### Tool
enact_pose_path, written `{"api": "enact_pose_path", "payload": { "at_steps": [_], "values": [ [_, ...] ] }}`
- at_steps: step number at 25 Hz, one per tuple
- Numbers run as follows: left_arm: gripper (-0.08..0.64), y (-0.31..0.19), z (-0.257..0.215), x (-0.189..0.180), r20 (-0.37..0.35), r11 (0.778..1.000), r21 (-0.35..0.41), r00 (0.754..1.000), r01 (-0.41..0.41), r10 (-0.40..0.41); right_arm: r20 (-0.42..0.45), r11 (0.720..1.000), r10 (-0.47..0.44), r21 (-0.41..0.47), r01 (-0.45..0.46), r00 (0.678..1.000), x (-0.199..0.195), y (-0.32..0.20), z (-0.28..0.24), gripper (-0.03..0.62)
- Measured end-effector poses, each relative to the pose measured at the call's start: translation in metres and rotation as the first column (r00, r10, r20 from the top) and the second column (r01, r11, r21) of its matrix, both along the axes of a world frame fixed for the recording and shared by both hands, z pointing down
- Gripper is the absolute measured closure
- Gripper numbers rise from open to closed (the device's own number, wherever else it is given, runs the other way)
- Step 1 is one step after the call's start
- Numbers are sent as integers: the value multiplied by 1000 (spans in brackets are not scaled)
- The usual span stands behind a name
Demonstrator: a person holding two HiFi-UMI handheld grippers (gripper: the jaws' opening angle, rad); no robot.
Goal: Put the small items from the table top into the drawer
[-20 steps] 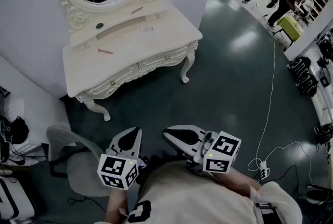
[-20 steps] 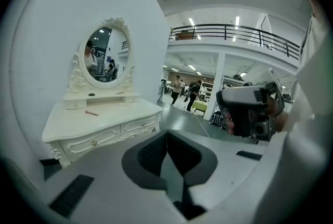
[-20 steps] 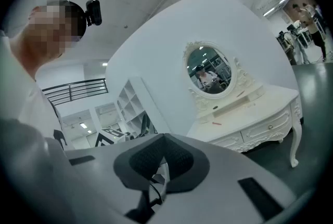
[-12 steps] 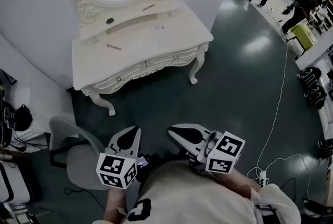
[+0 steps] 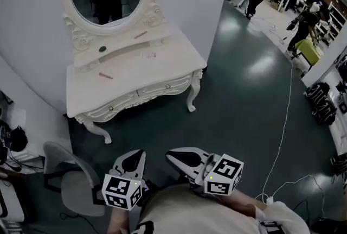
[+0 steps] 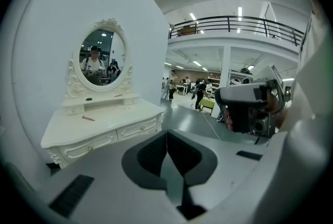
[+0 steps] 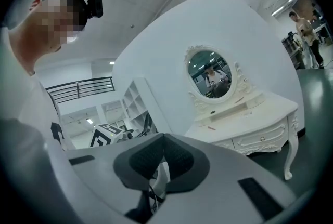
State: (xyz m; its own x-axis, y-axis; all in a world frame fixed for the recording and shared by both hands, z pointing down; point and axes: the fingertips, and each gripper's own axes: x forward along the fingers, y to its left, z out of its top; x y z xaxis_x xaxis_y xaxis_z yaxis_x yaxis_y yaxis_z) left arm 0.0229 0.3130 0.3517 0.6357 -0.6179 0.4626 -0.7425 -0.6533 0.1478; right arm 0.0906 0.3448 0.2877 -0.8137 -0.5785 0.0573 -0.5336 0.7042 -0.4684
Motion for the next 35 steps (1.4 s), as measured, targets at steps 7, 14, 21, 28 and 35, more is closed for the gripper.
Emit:
{"api": "enact_pose_path", "payload": {
  "at_steps": [7,14,21,28,35],
  "values": [
    [503,-4,0,44,32,1000,5,1000,-2,2,-14,999,10,-43,-10,1000,46,-4,13,565],
    [503,-16,6,65,47,1000,-27,999,-4,5,-6,996,-4,-89,3,1000,64,-18,24,565],
    [503,-53,12,68,22,999,-34,999,-40,40,-38,990,48,-129,-52,998,70,-52,38,565],
    [503,-105,6,46,-17,998,-20,998,-62,62,-107,982,121,-134,-134,987,59,-100,40,565],
    [503,-150,2,10,-53,997,-5,996,-78,78,-127,965,206,-141,-223,970,39,-148,42,565]
  ]
}}
